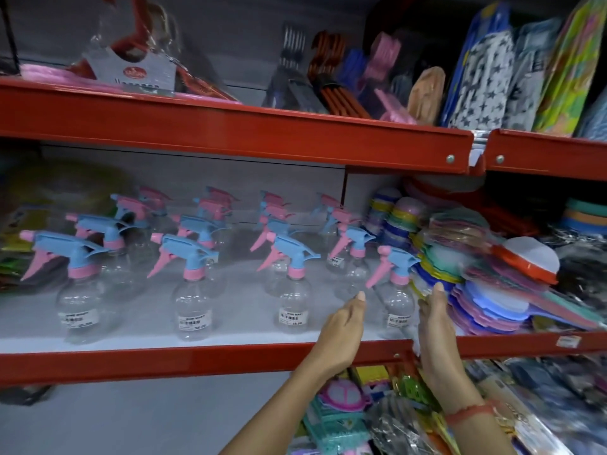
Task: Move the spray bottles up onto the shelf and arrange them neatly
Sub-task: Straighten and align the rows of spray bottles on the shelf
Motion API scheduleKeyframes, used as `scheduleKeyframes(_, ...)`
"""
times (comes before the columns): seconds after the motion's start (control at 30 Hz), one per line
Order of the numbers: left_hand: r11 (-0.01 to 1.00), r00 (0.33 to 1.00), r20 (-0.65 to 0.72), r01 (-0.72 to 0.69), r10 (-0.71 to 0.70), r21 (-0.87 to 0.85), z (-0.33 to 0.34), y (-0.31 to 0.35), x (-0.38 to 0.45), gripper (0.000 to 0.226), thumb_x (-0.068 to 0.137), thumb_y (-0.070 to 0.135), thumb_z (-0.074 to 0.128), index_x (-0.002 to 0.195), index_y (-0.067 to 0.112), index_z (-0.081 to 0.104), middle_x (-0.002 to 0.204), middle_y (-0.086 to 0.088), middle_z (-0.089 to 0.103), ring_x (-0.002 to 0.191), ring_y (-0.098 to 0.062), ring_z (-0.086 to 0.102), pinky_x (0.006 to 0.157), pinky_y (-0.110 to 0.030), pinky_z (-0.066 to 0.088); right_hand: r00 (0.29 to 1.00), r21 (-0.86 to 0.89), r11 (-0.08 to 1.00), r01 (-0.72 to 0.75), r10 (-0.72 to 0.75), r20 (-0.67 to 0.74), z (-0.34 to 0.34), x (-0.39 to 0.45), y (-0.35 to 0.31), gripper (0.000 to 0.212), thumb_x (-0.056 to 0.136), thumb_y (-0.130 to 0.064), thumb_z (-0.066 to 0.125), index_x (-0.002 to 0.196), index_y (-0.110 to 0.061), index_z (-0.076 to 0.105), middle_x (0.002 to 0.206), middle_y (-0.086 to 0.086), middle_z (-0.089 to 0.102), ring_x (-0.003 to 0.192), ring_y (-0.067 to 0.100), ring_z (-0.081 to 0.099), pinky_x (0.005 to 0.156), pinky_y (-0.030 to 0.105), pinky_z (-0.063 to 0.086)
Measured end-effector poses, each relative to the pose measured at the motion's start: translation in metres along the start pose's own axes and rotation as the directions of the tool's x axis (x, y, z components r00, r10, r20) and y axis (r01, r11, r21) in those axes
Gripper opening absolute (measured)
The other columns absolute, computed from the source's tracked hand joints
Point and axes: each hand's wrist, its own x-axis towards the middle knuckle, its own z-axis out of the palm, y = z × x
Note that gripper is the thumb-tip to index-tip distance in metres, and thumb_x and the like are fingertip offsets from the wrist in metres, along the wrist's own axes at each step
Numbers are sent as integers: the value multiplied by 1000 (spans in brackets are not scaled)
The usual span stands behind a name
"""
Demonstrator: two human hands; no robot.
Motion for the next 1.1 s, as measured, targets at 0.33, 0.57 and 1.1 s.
scheduleKeyframes(0.33,999,998,49,39,-39,-1,3,3,8,98,73,87,8,148,28,34,104,10,49,98,-7,51,88,-28,32,992,-153,988,-22,41,123,9,-3,-3,93,75,-85,27,140,-20,44,139,0,51,107,2,50,99,31,34)
scheduleKeyframes(0.57,999,998,25,51,-51,-2,2,1,5,94,78,85,10,149,28,30,116,9,50,113,-9,53,97,-29,30,991,-261,965,15,19,129,14,-9,-10,81,70,-90,18,101,-32,65,104,-8,58,104,19,51,87,33,39)
scheduleKeyframes(1.1,991,727,-675,-53,122,123,-74,-21,-56,18,98,19,47,103,16,65,108,-3,68,92,-16,62,79,-30,44,939,-323,904,280,-187,289,76,-57,20,30,97,-40,45,122,-29,57,129,-6,60,102,-7,53,80,1,34)
